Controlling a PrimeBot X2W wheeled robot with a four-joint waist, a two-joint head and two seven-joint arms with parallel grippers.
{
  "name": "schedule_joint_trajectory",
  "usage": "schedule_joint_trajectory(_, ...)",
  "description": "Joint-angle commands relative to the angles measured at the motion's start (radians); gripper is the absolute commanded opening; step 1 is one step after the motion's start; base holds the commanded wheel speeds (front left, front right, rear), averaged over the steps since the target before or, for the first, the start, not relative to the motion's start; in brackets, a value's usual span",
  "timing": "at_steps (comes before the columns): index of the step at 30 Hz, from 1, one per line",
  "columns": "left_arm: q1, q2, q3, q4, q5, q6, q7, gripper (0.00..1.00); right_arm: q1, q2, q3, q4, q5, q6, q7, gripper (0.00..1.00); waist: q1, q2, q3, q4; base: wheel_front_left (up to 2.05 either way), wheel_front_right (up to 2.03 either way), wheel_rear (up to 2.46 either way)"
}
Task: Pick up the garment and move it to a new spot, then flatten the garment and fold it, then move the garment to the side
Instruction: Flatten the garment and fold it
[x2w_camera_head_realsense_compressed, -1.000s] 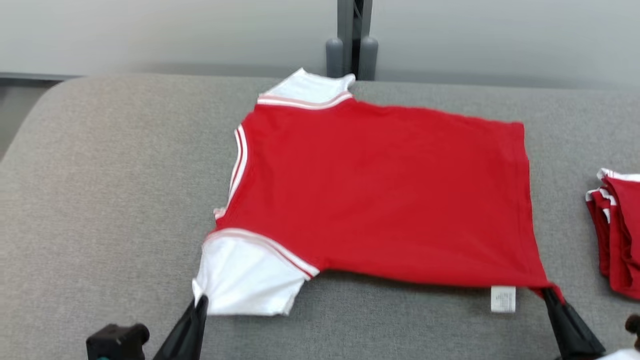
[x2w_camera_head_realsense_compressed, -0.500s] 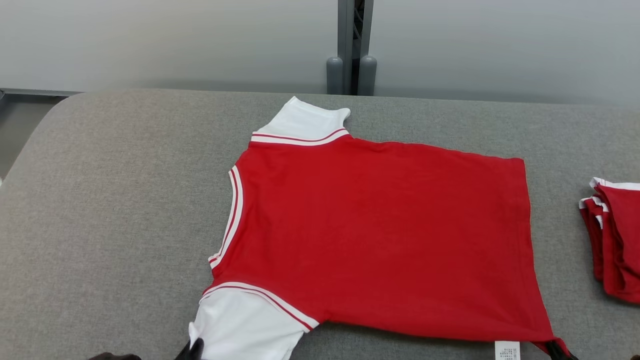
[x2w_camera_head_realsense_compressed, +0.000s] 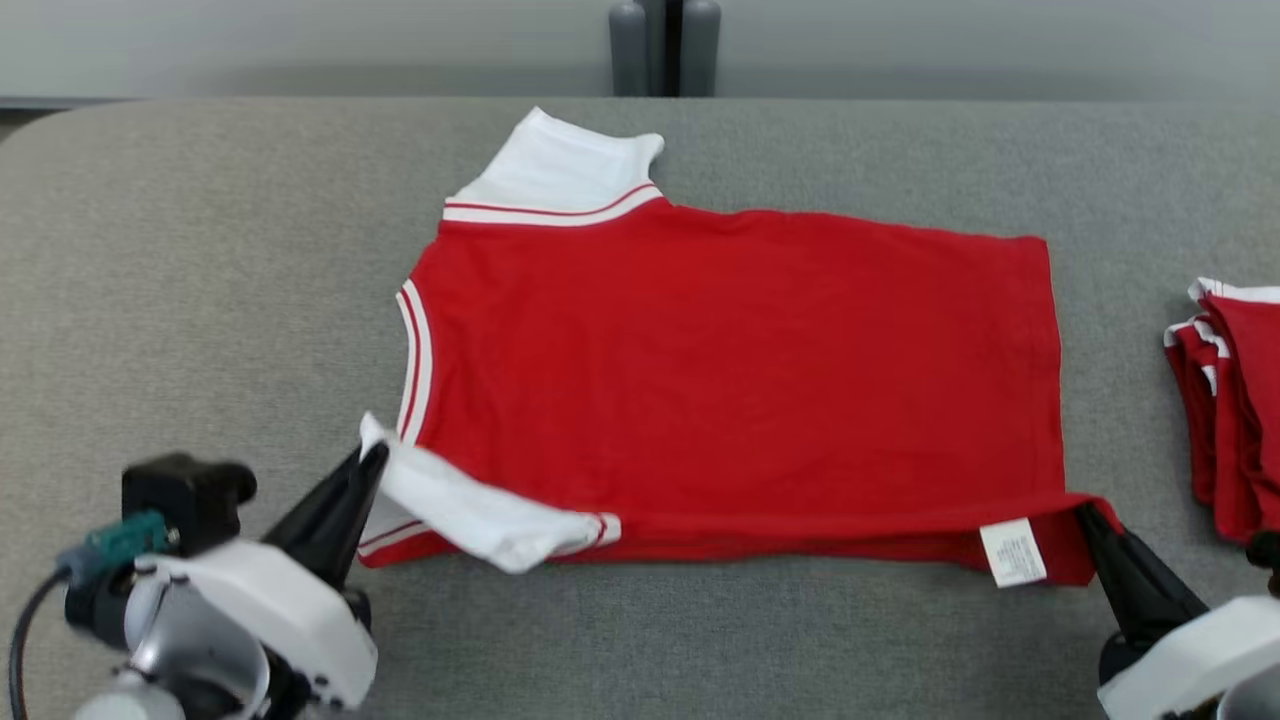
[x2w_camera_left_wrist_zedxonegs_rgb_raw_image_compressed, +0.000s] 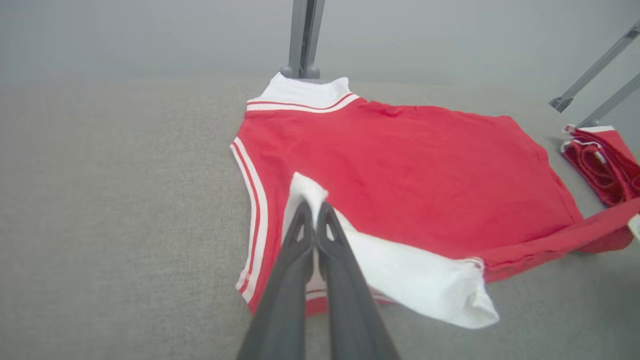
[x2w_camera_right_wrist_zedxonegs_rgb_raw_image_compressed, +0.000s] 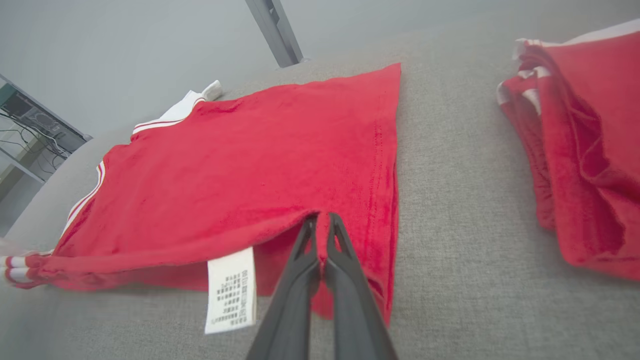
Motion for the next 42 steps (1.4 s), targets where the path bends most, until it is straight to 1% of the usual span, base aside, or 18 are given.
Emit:
schedule_joint_trajectory(1, -0.074, -0.012, 0.004, 0.033, -0.019, -0.019, -0.004, 0.00, -0.045, -0.006, 0.005, 0.020, 0.004, 0.001, 0.003, 0.00, 0.0000, 0.0000, 0.044, -0.022, 0.00, 0.00, 0.00)
schedule_joint_trajectory(2, -0.099, -0.008, 0.002, 0.053, -0.021, -0.028, -0.001, 0.00, -0.065, -0.009, 0.011, 0.032, 0.009, 0.001, 0.002, 0.00, 0.0000, 0.0000, 0.054, -0.028, 0.00, 0.00, 0.00)
schedule_joint_trajectory(6, -0.209, -0.033, -0.012, 0.133, -0.040, -0.055, -0.004, 0.00, -0.135, -0.021, 0.028, 0.089, 0.012, 0.001, -0.005, 0.00, 0.0000, 0.0000, 0.098, -0.045, 0.00, 0.00, 0.00)
schedule_joint_trajectory(10, -0.298, -0.047, -0.024, 0.240, -0.028, -0.076, -0.023, 0.00, -0.190, -0.030, 0.060, 0.151, 0.028, 0.001, -0.020, 0.00, 0.0000, 0.0000, 0.131, -0.062, 0.00, 0.00, 0.00)
schedule_joint_trajectory(12, -0.329, -0.043, -0.021, 0.289, -0.012, -0.079, -0.045, 0.00, -0.207, -0.033, 0.080, 0.179, 0.039, 0.001, -0.028, 0.00, 0.0000, 0.0000, 0.141, -0.071, 0.00, 0.00, 0.00)
schedule_joint_trajectory(18, -0.377, -0.076, -0.019, 0.396, -0.022, -0.093, -0.103, 0.00, -0.236, -0.048, 0.120, 0.241, 0.062, 0.001, -0.060, 0.00, 0.0000, 0.0000, 0.152, -0.081, 0.00, 0.00, 0.00)
schedule_joint_trajectory(19, -0.381, -0.082, -0.018, 0.408, -0.027, -0.096, -0.110, 0.00, -0.242, -0.044, 0.127, 0.242, 0.079, 0.001, -0.067, 0.24, 0.0000, 0.0000, 0.151, -0.082, 0.00, 0.00, 0.00)
schedule_joint_trajectory(20, -0.382, -0.081, -0.017, 0.420, -0.027, -0.097, -0.119, 0.02, -0.246, -0.047, 0.130, 0.248, 0.085, 0.001, -0.073, 0.99, 0.0000, 0.0000, 0.150, -0.083, 0.00, 0.00, 0.00)
schedule_joint_trajectory(21, -0.383, -0.083, -0.012, 0.430, -0.028, -0.095, -0.132, 0.84, -0.246, -0.054, 0.132, 0.252, 0.088, 0.001, -0.079, 1.00, 0.0000, 0.0000, 0.148, -0.084, 0.00, 0.00, 0.00)
schedule_joint_trajectory(22, -0.383, -0.091, -0.006, 0.438, -0.030, -0.093, -0.151, 1.00, -0.246, -0.055, 0.132, 0.250, 0.095, 0.001, -0.092, 1.00, 0.0000, 0.0000, 0.146, -0.084, 0.00, 0.00, 0.00)
schedule_joint_trajectory(24, -0.377, -0.101, 0.001, 0.448, -0.018, -0.086, -0.193, 1.00, -0.240, -0.064, 0.125, 0.245, 0.079, 0.001, -0.119, 1.00, 0.0000, 0.0000, 0.138, -0.084, 0.00, 0.00, 0.00)
schedule_joint_trajectory(26, -0.369, -0.101, 0.021, 0.444, 0.008, -0.063, -0.259, 1.00, -0.230, -0.059, 0.112, 0.225, 0.071, 0.001, -0.158, 1.00, 0.0000, 0.0000, 0.129, -0.085, 0.00, 0.00, 0.00)
schedule_joint_trajectory(30, -0.340, -0.114, 0.043, 0.407, 0.082, 0.005, -0.394, 1.00, -0.223, -0.040, 0.068, 0.178, 0.018, 0.001, -0.260, 1.00, 0.0000, 0.0000, 0.107, -0.087, 0.00, 0.00, 0.00)
schedule_joint_trajectory(31, -0.340, -0.114, 0.043, 0.407, 0.082, 0.005, -0.394, 1.00, -0.223, -0.040, 0.068, 0.178, 0.018, 0.001, -0.260, 1.00, 0.0000, 0.0000, 0.107, -0.087, 0.00, 0.00, 0.00)
schedule_joint_trajectory(34, -0.324, -0.125, 0.044, 0.364, 0.137, 0.046, -0.479, 1.00, -0.220, -0.021, 0.053, 0.140, -0.029, 0.001, -0.329, 1.00, 0.0000, 0.0000, 0.086, -0.085, 0.00, 0.00, 0.00)
schedule_joint_trajectory(37, -0.306, -0.139, 0.041, 0.329, 0.177, 0.077, -0.551, 1.00, -0.211, -0.009, 0.057, 0.109, -0.083, 0.001, -0.387, 1.00, 0.0000, 0.0000, 0.063, -0.078, 0.00, 0.00, 0.00)
schedule_joint_trajectory(40, -0.286, -0.140, 0.046, 0.312, 0.202, 0.094, -0.607, 1.00, -0.201, 0.000, 0.065, 0.094, -0.129, 0.001, -0.434, 1.00, 0.0000, 0.0000, 0.041, -0.070, 0.00, 0.00, 0.00)
schedule_joint_trajectory(42, -0.271, -0.139, 0.050, 0.311, 0.218, 0.097, -0.636, 1.00, -0.201, 0.002, 0.069, 0.093, -0.160, 0.001, -0.457, 1.00, 0.0000, 0.0000, 0.029, -0.064, 0.00, 0.00, 0.00)
